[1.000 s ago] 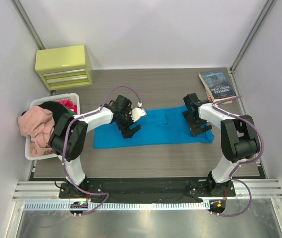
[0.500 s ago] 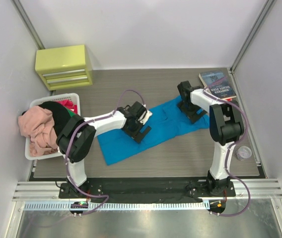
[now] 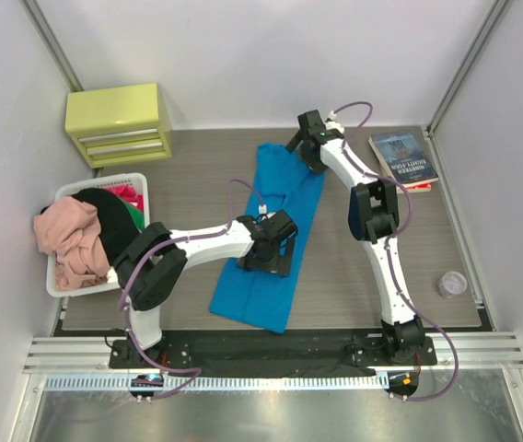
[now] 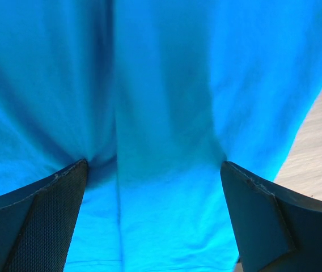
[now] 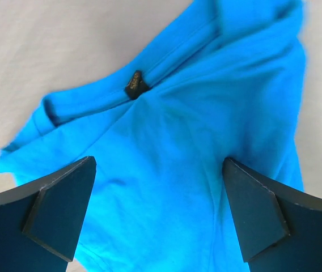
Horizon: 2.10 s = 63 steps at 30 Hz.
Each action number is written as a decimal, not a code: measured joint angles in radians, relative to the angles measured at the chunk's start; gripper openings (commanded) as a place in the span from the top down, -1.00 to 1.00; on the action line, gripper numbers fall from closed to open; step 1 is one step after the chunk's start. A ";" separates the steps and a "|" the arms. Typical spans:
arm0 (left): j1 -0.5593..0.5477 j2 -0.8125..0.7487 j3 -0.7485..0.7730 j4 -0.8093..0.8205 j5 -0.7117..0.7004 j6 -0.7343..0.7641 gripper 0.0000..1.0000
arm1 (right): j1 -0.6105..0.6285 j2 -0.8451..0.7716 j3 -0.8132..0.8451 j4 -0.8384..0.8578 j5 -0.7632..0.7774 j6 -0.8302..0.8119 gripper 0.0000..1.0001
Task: Fold and stack the t-shirts
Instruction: Rotate the tshirt 90 degrees
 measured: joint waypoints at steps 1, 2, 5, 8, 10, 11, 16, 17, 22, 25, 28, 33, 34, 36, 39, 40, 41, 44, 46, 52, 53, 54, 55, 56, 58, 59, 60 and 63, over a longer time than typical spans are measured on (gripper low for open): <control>-0.004 0.019 0.025 -0.006 -0.005 -0.024 -1.00 | 0.009 0.037 0.062 0.014 -0.016 -0.018 -0.99; -0.006 0.037 0.052 -0.016 -0.006 -0.047 -1.00 | 0.017 0.070 0.113 0.035 -0.030 -0.033 -1.00; -0.008 0.091 0.129 -0.048 -0.007 -0.098 -0.99 | 0.038 0.124 0.185 0.097 -0.056 -0.077 -0.99; -0.010 0.119 0.172 -0.071 -0.006 -0.137 -1.00 | 0.047 0.151 0.219 0.135 -0.093 -0.111 -0.99; -0.013 0.128 0.186 -0.076 -0.006 -0.159 -0.99 | 0.051 0.159 0.231 0.150 -0.111 -0.133 -0.99; -0.013 0.129 0.188 -0.077 -0.008 -0.167 -0.99 | 0.054 0.160 0.232 0.154 -0.117 -0.143 -0.99; -0.014 0.130 0.192 -0.083 -0.018 -0.188 -1.00 | 0.061 0.160 0.232 0.166 -0.128 -0.182 -0.99; -0.015 0.130 0.192 -0.084 -0.021 -0.191 -1.00 | 0.062 0.160 0.232 0.167 -0.128 -0.190 -0.99; -0.019 0.130 0.195 -0.089 -0.033 -0.201 -1.00 | 0.064 0.158 0.232 0.168 -0.129 -0.235 -1.00; -0.020 0.130 0.209 -0.121 -0.034 -0.201 -1.00 | 0.064 0.153 0.233 0.163 -0.140 -0.276 -1.00; -0.024 0.115 0.236 -0.165 -0.043 -0.198 -1.00 | 0.064 0.138 0.233 0.139 -0.171 -0.320 -0.99; -0.017 0.019 0.312 -0.208 -0.059 -0.170 -0.99 | 0.063 0.032 0.209 0.105 -0.242 -0.394 -0.99; -0.012 -0.017 0.323 -0.209 -0.060 -0.164 -1.00 | 0.063 -0.020 0.183 0.106 -0.259 -0.412 -1.00; 0.007 -0.109 0.326 -0.207 -0.047 -0.148 -0.99 | 0.063 -0.129 0.125 0.103 -0.285 -0.438 -0.99; 0.089 -0.296 0.248 -0.142 0.002 -0.131 -1.00 | 0.063 -0.376 -0.046 0.129 -0.341 -0.483 -0.99; 0.123 -0.356 0.211 -0.124 0.017 -0.129 -0.99 | 0.063 -0.436 -0.087 0.132 -0.356 -0.493 -1.00; 0.172 -0.429 0.155 -0.096 0.045 -0.127 -1.00 | 0.063 -0.510 -0.143 0.148 -0.377 -0.501 -0.99; 0.331 -0.637 -0.058 0.020 0.121 -0.163 -1.00 | 0.062 -0.708 -0.377 0.254 -0.458 -0.515 -0.99; 0.378 -0.704 -0.158 0.076 0.153 -0.192 -1.00 | 0.062 -0.790 -0.538 0.332 -0.502 -0.499 -1.00; 0.375 -0.655 -0.213 0.119 0.251 -0.205 -1.00 | 0.062 -0.715 -0.666 0.395 -0.568 -0.448 -1.00; 0.375 -0.646 -0.212 0.119 0.259 -0.203 -1.00 | 0.062 -0.705 -0.676 0.391 -0.566 -0.448 -0.99; 0.375 -0.642 -0.212 0.117 0.263 -0.201 -0.99 | 0.062 -0.704 -0.690 0.388 -0.559 -0.449 -0.99; 0.375 -0.640 -0.212 0.116 0.264 -0.200 -1.00 | 0.062 -0.708 -0.702 0.384 -0.554 -0.449 -1.00; 0.375 -0.640 -0.212 0.116 0.263 -0.199 -1.00 | 0.062 -0.715 -0.715 0.386 -0.546 -0.449 -0.99; 0.375 -0.640 -0.212 0.115 0.263 -0.195 -1.00 | 0.061 -0.741 -0.751 0.387 -0.530 -0.443 -0.99; 0.375 -0.639 -0.212 0.109 0.262 -0.192 -1.00 | 0.060 -0.766 -0.785 0.389 -0.518 -0.436 -0.99; 0.375 -0.637 -0.212 0.103 0.261 -0.190 -1.00 | 0.058 -0.799 -0.829 0.386 -0.510 -0.428 -1.00; 0.377 -0.625 -0.227 0.082 0.248 -0.179 -0.99 | 0.045 -0.926 -0.988 0.359 -0.502 -0.397 -0.99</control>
